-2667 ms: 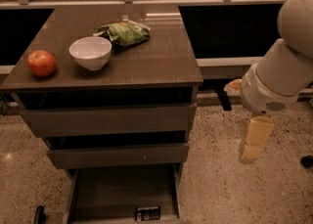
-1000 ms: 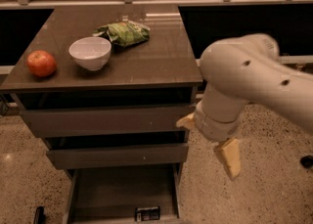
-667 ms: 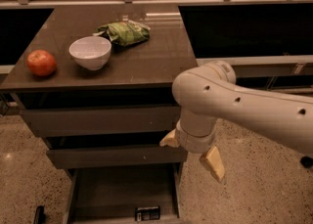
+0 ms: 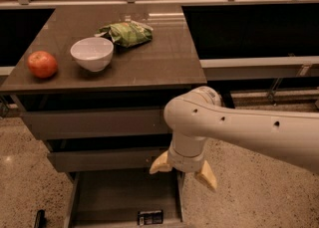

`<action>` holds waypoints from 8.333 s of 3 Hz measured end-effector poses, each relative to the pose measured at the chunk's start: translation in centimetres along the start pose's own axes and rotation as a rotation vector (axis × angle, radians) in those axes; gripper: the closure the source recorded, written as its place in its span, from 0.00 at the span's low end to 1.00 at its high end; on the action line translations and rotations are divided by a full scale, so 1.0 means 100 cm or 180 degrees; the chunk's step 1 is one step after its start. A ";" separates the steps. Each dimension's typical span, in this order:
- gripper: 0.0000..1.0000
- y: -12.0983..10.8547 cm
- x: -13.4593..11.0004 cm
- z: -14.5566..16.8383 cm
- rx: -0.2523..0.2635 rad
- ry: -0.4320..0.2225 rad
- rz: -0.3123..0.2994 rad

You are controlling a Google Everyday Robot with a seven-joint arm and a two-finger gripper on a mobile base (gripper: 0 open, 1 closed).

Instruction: Pick rxbar blueberry from bottom drawer and place on counter

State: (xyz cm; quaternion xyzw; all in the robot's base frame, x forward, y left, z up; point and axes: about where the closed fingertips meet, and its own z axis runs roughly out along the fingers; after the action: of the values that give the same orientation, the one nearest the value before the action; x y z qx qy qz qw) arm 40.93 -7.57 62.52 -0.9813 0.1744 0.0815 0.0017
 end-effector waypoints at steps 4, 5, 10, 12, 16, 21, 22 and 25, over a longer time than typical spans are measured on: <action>0.00 -0.105 0.048 0.103 0.0641 0.0240 -0.0423; 0.00 -0.116 0.058 0.122 0.0541 0.0112 -0.0617; 0.00 -0.122 0.058 0.359 -0.0073 -0.0298 -0.0850; 0.00 -0.096 0.069 0.389 -0.0053 -0.0160 -0.0819; 0.00 -0.098 0.087 0.407 0.0135 0.0248 -0.1270; 0.00 -0.109 0.098 0.501 0.0045 -0.0051 -0.0993; 0.19 -0.109 0.098 0.503 0.0046 -0.0062 -0.1004; 0.96 -0.111 0.096 0.503 0.0057 -0.0083 -0.1040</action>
Offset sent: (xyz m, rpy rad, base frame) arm 0.0989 0.0979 -0.1235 0.2164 -0.2208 0.0833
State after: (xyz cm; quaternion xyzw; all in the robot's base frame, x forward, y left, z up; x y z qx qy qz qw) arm 45.60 1.13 11.09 -0.9954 0.0132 0.0913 0.0260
